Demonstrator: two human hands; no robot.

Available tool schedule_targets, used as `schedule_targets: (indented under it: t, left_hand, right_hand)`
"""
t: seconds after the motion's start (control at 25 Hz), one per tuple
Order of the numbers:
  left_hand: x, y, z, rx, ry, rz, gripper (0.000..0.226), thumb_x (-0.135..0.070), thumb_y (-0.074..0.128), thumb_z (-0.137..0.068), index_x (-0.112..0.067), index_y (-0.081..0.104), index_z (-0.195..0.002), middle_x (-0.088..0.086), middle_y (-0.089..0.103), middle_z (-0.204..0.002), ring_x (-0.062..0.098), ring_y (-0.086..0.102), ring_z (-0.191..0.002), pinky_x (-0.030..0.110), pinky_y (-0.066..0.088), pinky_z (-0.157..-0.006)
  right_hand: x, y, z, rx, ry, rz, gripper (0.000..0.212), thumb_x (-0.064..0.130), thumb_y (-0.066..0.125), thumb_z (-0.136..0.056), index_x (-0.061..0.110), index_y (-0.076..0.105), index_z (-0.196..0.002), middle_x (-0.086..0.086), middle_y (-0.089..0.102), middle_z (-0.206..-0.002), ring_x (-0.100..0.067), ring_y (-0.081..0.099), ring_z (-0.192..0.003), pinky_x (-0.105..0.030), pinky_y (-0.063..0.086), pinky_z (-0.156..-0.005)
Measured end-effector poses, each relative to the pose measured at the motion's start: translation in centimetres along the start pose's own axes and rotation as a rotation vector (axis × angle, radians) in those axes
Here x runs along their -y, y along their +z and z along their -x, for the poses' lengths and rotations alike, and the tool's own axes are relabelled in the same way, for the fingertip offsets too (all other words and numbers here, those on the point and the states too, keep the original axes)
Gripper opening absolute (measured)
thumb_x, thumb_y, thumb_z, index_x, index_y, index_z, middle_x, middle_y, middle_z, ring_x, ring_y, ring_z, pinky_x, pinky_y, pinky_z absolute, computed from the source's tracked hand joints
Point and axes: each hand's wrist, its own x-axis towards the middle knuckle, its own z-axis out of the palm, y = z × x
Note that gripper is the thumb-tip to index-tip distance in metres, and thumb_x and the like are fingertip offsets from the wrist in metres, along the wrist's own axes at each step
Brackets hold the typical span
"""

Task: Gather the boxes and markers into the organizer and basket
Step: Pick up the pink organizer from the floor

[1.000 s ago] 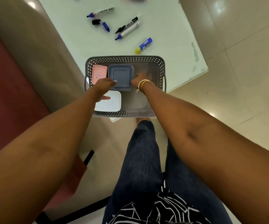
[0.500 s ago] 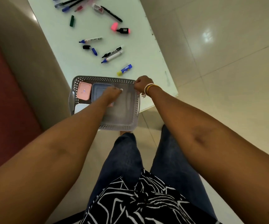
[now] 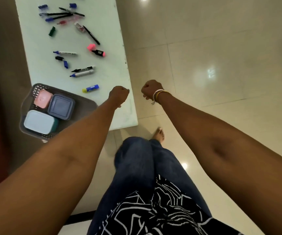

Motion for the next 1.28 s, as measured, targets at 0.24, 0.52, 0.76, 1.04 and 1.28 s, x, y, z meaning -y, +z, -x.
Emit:
schedule_targets:
  t: [0.24,0.52,0.76,1.04,1.28]
  left_hand:
    - [-5.8,2.9,-1.8,-0.056,0.041,-0.143,0.028,-0.027,0.046,-0.093,-0.008,0.061,-0.105,0.012,0.063,-0.113,0.029,0.059,-0.104,0.036,0.049,-0.085]
    - [-12.6,0.0,-10.2,-0.162,-0.023,-0.12,0.018,-0.025,0.045,-0.094,-0.016,0.052,-0.08,0.009,0.055,-0.095,0.026,0.052,-0.091,0.034,0.047,-0.081]
    - [-19.9,-4.9,-15.6,-0.205,-0.063,-0.069,0.026,-0.022,0.046,-0.093,-0.022,0.045,-0.067,0.007,0.054,-0.094,0.026,0.05,-0.088,0.034,0.049,-0.079]
    - [-26.9,-9.9,-21.3,-0.274,-0.144,0.079,0.013,-0.024,0.046,-0.094,-0.015,0.055,-0.096,0.007,0.054,-0.102,0.032,0.056,-0.102,0.035,0.048,-0.082]
    - [-34.4,-11.8,-28.0,-0.426,-0.303,0.273,0.022,-0.021,0.046,-0.094,-0.007,0.059,-0.106,0.015,0.06,-0.116,0.032,0.053,-0.118,0.031,0.041,-0.09]
  right_hand:
    - [-0.7,-7.0,-3.7,0.063,-0.015,0.031,0.031,0.014,0.048,-0.081,-0.002,0.069,-0.097,-0.019,0.074,-0.09,-0.033,0.072,-0.086,-0.038,0.058,-0.081]
    - [3.8,-12.3,-15.2,0.172,-0.062,0.192,0.033,0.021,0.048,-0.083,-0.001,0.066,-0.1,-0.02,0.073,-0.096,-0.035,0.07,-0.089,-0.043,0.057,-0.087]
    - [11.6,-16.8,-23.7,0.226,-0.117,0.359,0.035,0.024,0.046,-0.082,0.004,0.063,-0.106,-0.019,0.068,-0.109,-0.036,0.067,-0.098,-0.042,0.054,-0.091]
    - [20.0,-21.1,-33.1,0.31,-0.209,0.502,0.035,0.025,0.045,-0.084,0.005,0.061,-0.108,-0.02,0.066,-0.114,-0.036,0.066,-0.101,-0.04,0.054,-0.09]
    - [25.2,-25.7,-43.1,0.449,-0.297,0.753,0.033,0.024,0.045,-0.081,0.005,0.063,-0.101,-0.019,0.068,-0.11,-0.036,0.066,-0.099,-0.043,0.055,-0.089]
